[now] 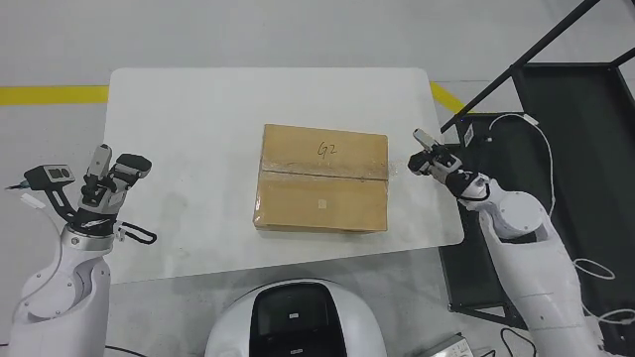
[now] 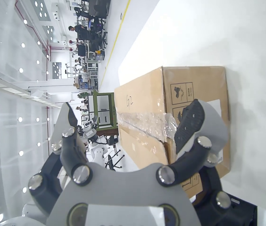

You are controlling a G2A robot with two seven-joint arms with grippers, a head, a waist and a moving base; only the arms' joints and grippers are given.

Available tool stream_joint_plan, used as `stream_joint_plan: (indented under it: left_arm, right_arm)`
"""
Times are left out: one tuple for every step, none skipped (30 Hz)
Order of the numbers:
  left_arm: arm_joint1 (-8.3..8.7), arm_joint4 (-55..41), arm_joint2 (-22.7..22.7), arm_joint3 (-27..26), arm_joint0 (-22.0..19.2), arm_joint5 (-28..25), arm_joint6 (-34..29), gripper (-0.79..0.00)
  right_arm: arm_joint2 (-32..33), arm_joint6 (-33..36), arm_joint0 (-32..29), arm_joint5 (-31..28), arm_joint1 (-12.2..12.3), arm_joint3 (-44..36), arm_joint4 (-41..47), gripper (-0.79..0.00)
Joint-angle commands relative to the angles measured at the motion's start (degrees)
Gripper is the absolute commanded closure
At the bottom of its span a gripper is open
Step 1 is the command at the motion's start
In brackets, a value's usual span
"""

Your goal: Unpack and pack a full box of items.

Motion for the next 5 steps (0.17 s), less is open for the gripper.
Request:
stream_joint_plan:
  left_arm:
    - [0.0,0.0,0.0,0.0,0.0,0.0,0.0,-0.785]
    - [0.0,0.0,0.0,0.0,0.0,0.0,0.0,-0.785]
    - [0.0,0.0,0.0,0.0,0.0,0.0,0.0,-0.785]
    - [0.0,0.0,0.0,0.0,0.0,0.0,0.0,-0.785]
    - [0.0,0.0,0.0,0.0,0.0,0.0,0.0,-0.785]
  right_arm:
    - [0.7,-0.9,-0.6,-1.8,0.0,-0.4,0.2,-0.785]
    - [1.1,-1.3,-0.9,-2.5,0.0,-0.7,0.3,-0.785]
    - [1.4,-1.7,-1.1,-3.1,0.0,-0.8,0.4,-0.785]
    - [1.7,-2.0,-1.3,-3.5,0.0,-1.0,0.4,-0.785]
    - [1.9,-2.0,-1.3,-3.8,0.0,-1.4,0.8,-0.785]
